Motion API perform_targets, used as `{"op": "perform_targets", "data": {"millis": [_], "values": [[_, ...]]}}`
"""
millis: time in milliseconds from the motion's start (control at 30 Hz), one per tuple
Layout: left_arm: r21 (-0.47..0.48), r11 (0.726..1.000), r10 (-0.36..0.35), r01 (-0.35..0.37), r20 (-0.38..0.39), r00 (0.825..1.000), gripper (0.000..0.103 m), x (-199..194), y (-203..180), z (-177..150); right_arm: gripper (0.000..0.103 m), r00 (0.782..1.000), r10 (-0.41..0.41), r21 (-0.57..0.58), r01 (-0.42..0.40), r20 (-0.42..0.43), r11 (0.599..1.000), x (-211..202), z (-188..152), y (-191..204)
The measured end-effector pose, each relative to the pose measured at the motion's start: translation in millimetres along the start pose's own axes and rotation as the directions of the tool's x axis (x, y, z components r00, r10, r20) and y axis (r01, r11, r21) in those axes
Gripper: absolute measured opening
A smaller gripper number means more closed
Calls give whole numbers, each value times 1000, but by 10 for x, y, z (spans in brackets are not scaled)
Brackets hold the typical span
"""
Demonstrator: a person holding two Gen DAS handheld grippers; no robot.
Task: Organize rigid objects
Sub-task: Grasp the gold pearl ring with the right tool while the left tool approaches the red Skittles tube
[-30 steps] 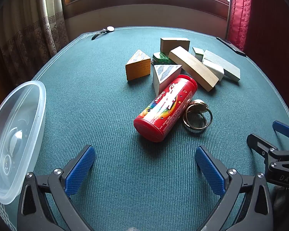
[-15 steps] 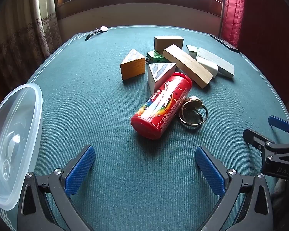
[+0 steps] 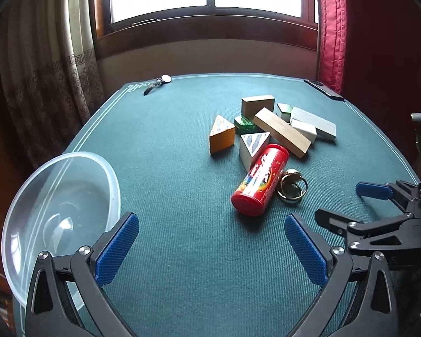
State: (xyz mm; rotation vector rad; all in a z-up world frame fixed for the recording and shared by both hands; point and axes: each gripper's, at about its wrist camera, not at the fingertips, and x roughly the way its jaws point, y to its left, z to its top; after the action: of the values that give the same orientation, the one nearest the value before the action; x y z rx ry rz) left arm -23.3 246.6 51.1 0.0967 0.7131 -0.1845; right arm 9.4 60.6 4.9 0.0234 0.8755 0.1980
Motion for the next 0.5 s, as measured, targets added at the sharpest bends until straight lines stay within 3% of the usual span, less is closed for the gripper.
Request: {"op": "perform_targets", "data": {"millis": [233, 367, 500], "values": [[-34, 998, 46, -46, 12, 999, 103, -67, 145, 35, 71, 1000, 26, -23, -26, 17, 999, 152, 192, 170], [-30, 998, 52, -52, 8, 999, 103, -58, 110, 42, 66, 999, 40, -30, -39, 28, 999, 192, 247, 209], [-18, 998, 58, -57, 7, 998, 103, -45, 51, 63, 47, 999, 15, -58, -12, 43, 998, 188, 228, 197]]}}
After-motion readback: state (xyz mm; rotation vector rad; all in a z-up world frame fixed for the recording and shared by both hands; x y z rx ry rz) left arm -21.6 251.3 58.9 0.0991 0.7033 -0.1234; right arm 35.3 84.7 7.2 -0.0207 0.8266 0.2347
